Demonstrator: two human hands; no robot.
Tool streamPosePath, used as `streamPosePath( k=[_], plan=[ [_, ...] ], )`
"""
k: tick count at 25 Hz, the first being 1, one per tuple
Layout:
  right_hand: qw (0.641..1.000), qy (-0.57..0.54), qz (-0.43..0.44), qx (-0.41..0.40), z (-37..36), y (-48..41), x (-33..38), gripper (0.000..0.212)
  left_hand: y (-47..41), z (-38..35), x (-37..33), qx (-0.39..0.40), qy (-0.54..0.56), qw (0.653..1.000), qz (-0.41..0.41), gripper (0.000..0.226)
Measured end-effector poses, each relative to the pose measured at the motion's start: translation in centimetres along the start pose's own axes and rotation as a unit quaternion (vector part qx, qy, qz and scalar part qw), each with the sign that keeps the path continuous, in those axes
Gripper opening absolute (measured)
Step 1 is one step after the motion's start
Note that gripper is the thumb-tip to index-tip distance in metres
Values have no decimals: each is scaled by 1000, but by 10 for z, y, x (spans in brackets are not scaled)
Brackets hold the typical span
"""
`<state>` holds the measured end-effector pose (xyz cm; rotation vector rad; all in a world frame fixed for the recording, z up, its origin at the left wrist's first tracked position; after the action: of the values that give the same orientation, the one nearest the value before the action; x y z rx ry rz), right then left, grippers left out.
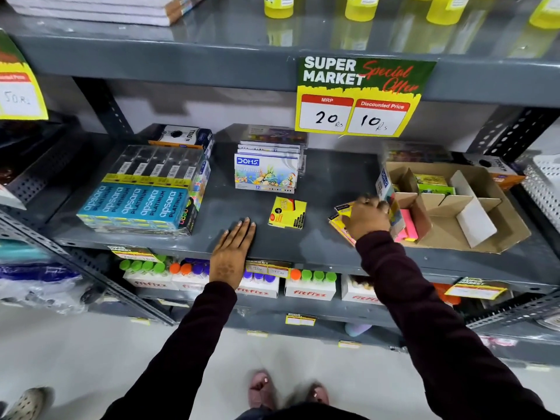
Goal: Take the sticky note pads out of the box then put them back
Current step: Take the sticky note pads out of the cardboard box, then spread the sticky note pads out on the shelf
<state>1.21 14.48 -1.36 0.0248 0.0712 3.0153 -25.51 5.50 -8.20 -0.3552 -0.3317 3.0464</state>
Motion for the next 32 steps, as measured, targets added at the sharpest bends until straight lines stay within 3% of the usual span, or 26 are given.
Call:
streamPosePath(
  k=[3,7,12,17,25,27,29,32],
  plan=[
    [998,-30,-38,49,-4,-3,-21,59,0,1,-1,-1,7,1000,4,79],
    [1000,-18,-20,0,9,-3,-13,52,0,0,0,21,8,1000,13,81],
    [985,-86,131,-70,24,21,45,20,0,4,-2,9,31,999,11,77],
    [955,-21,286,-77,-18,92,92,40,0,3,-2,21,24,999,11,74],
    [951,-33,307,23,-56,70,80,42,1,-5,2,34,0,999,11,85],
    [964,-105,241,-39,-30,54,59,42,1,-4,2,27,3,1000,10,85],
    [986,-92,113,-87,-9,26,20,46,1,-2,1,21,4,1000,10,86],
    [999,-20,-21,18,-11,0,-20,66,1,-2,0,26,8,1000,10,87]
  ],
)
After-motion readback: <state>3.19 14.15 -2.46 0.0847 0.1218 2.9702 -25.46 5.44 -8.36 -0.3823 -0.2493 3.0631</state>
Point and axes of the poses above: each hand's wrist, its own y-axis away from the middle knuckle, its own z-axis out of the back of the hand, x = y × z, the point moved 10 cm from there along -y, towards the middle knuckle, and after that the axes turned 7 degrees about y, right-handed, at the moved point
